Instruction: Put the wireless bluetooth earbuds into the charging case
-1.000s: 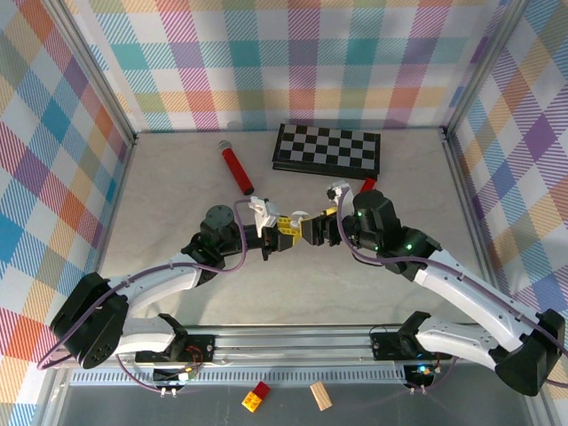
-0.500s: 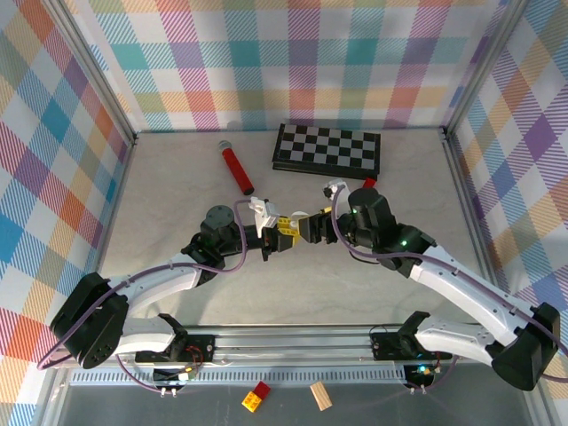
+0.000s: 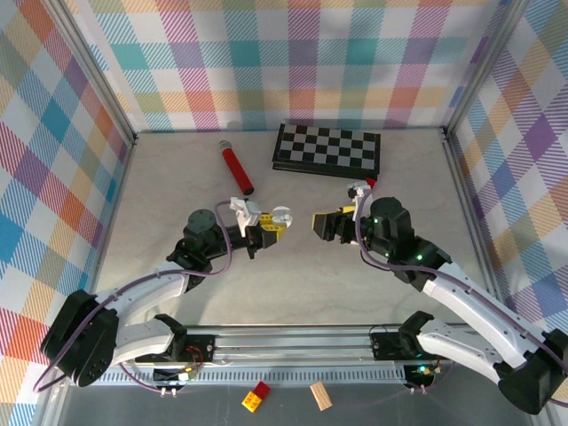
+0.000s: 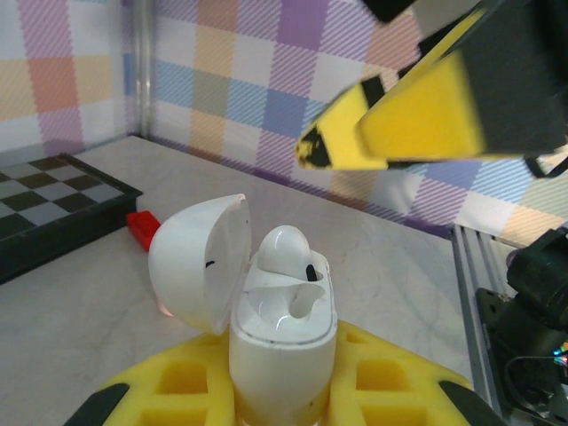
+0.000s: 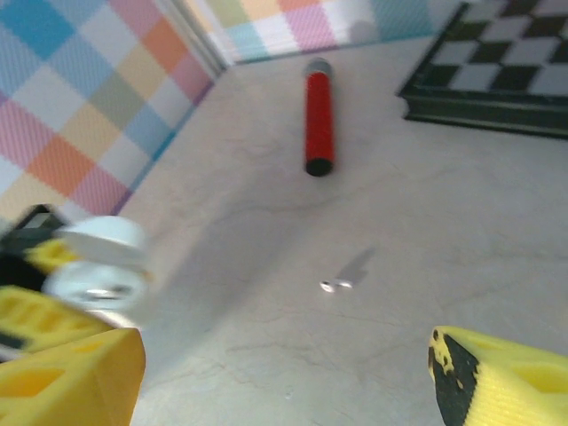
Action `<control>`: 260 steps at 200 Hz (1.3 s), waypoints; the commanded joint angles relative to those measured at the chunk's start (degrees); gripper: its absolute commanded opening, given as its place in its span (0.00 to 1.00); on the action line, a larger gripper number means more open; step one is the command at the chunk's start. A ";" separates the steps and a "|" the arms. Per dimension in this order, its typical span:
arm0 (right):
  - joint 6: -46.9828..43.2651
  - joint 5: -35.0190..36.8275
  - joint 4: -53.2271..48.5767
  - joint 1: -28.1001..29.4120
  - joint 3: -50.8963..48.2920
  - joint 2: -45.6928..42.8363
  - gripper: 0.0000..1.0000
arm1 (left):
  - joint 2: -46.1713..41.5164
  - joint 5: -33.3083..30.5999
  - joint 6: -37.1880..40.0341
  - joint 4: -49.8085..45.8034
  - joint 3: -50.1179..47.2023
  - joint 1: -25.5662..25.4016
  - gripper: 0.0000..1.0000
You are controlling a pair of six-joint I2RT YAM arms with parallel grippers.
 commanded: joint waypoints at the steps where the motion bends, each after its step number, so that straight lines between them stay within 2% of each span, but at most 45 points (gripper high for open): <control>1: 4.79 -0.83 1.63 -2.58 -1.02 4.78 0.82 | -3.51 -1.71 -0.25 3.38 -1.90 1.26 0.07; 29: 4.58 -3.94 1.93 -3.19 2.56 15.45 0.81 | -5.65 -3.88 -1.96 5.67 -5.48 3.95 0.07; 73: 1.10 -11.04 3.70 -3.12 11.49 35.01 0.82 | -3.84 -6.59 -11.37 17.40 -11.34 11.66 0.06; 104: 0.47 -14.88 1.22 -2.21 20.79 47.63 0.79 | -4.62 -8.57 -11.95 18.37 -12.54 12.54 0.06; 148: -0.12 -14.84 -2.43 0.36 33.36 61.52 0.78 | -6.49 -10.50 -11.29 15.02 -12.48 12.72 0.06; 173: -0.06 -15.79 -3.76 1.32 37.85 66.56 0.78 | -8.10 -12.98 -10.98 10.00 -11.91 13.11 0.06; 200: -0.83 -16.69 -5.04 1.99 39.93 69.79 0.78 | -9.37 -14.94 -11.99 9.92 -12.52 13.58 0.05; 260: -2.22 -17.28 -6.20 3.61 36.77 67.21 0.78 | -13.67 -17.38 -12.07 5.96 -12.92 15.37 0.04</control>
